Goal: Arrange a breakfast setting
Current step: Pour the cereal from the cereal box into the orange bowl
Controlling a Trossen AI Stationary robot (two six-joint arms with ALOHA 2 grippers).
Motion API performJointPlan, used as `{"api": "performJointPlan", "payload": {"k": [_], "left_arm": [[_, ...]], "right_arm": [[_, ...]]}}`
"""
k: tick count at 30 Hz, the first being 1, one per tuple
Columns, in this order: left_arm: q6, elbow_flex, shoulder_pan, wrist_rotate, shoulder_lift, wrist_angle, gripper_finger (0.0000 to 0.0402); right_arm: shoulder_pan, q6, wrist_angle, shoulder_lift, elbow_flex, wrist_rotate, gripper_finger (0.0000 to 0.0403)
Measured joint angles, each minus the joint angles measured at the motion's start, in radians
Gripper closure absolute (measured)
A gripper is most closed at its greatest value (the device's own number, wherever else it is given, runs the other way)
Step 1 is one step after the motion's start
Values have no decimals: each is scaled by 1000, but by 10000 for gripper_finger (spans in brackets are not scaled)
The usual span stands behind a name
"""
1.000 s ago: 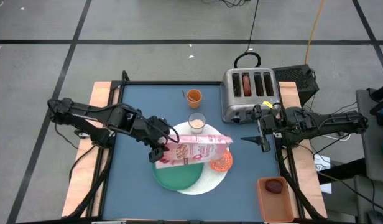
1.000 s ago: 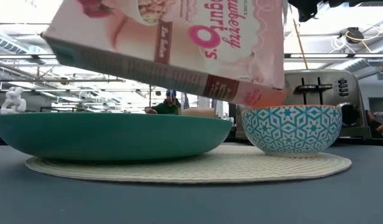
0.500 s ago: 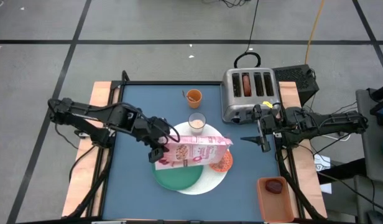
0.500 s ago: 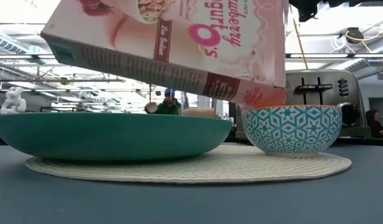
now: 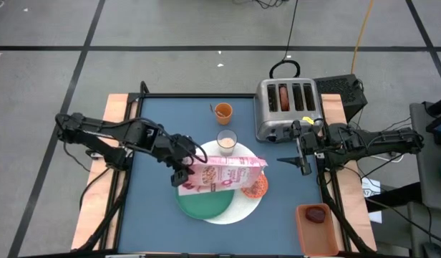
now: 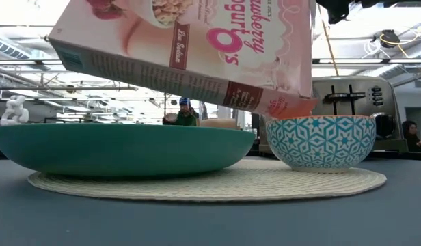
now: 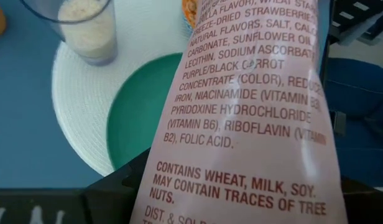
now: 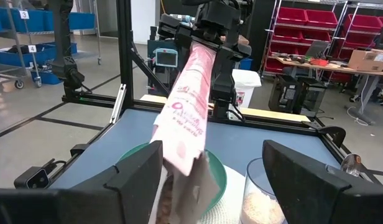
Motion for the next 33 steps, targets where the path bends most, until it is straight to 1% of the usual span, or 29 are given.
{"api": "performJointPlan", "payload": {"k": [2,6,9,12,15,19,23,25,29,33], "left_arm": [[-11,0,8,31,7,-2,183],[6,0,-4,-10,7,-2,183],[2,0,0,11,7,-2,183],[12,0,-1,-3,7,-2,183],[-3,7,3,12,8,-11,183],[31,30,0,-18,7,4,183],[16,49,2,-5,7,-20,183],[25,53,-1,-16,7,4,183],[4,53,-5,-21,7,-29,183],[-11,53,-5,-21,8,-12,183]], "right_arm": [[0,0,0,0,0,0,133],[0,0,0,0,0,0,133],[0,0,0,0,0,0,133],[0,-1,0,0,0,0,133],[0,3,0,0,0,0,133],[0,0,0,0,0,0,133],[0,-1,0,0,0,0,133],[0,-8,0,0,0,0,133],[0,-14,0,0,0,0,133],[0,-25,0,0,0,0,133]]}}
